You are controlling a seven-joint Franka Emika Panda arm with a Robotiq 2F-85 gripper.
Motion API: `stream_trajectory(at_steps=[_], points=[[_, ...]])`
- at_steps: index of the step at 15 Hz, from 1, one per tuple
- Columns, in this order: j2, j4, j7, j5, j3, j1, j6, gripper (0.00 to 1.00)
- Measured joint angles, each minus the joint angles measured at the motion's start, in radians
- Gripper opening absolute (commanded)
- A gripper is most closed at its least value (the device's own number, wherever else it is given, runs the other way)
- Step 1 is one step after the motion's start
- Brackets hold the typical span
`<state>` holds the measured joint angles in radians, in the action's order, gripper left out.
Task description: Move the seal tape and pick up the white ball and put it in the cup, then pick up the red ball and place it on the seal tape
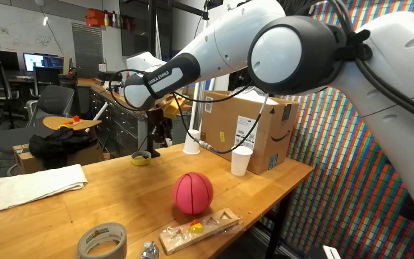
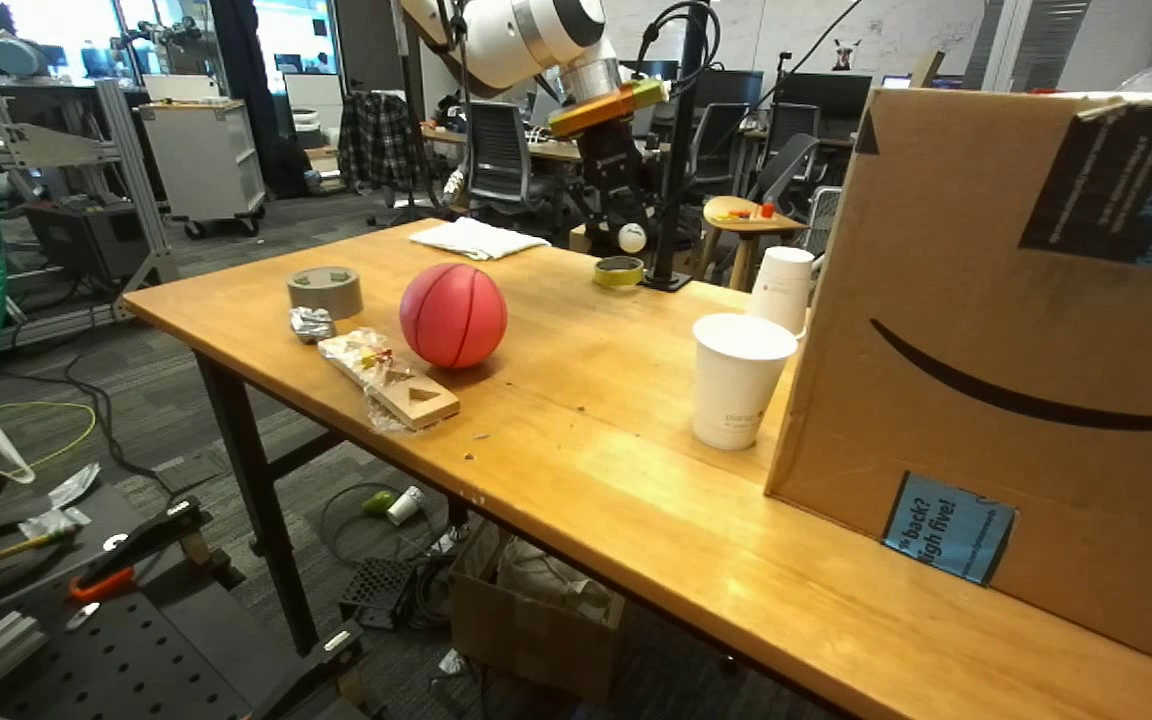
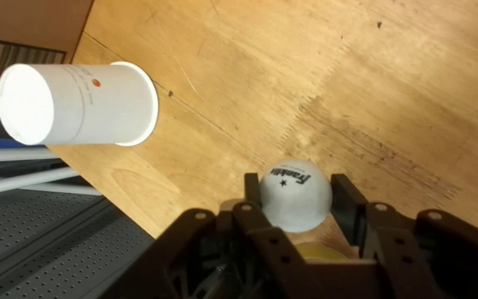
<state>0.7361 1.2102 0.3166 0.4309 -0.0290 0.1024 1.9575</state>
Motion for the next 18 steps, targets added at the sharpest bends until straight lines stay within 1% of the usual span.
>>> stream_trajectory(at_steps=[3, 7, 13, 18], points=[[-0.063, 0.083, 0.001, 0.034, -0.021, -0.011, 0.034, 0.22], [-0.147, 0.204, 0.013, 0.124, -0.048, -0.027, 0.051, 0.22], [-0.284, 0.371, 0.032, 0.314, -0.064, -0.065, 0.067, 0.22], [-0.393, 0.487, 0.043, 0.473, -0.061, -0.069, 0.057, 0.22]])
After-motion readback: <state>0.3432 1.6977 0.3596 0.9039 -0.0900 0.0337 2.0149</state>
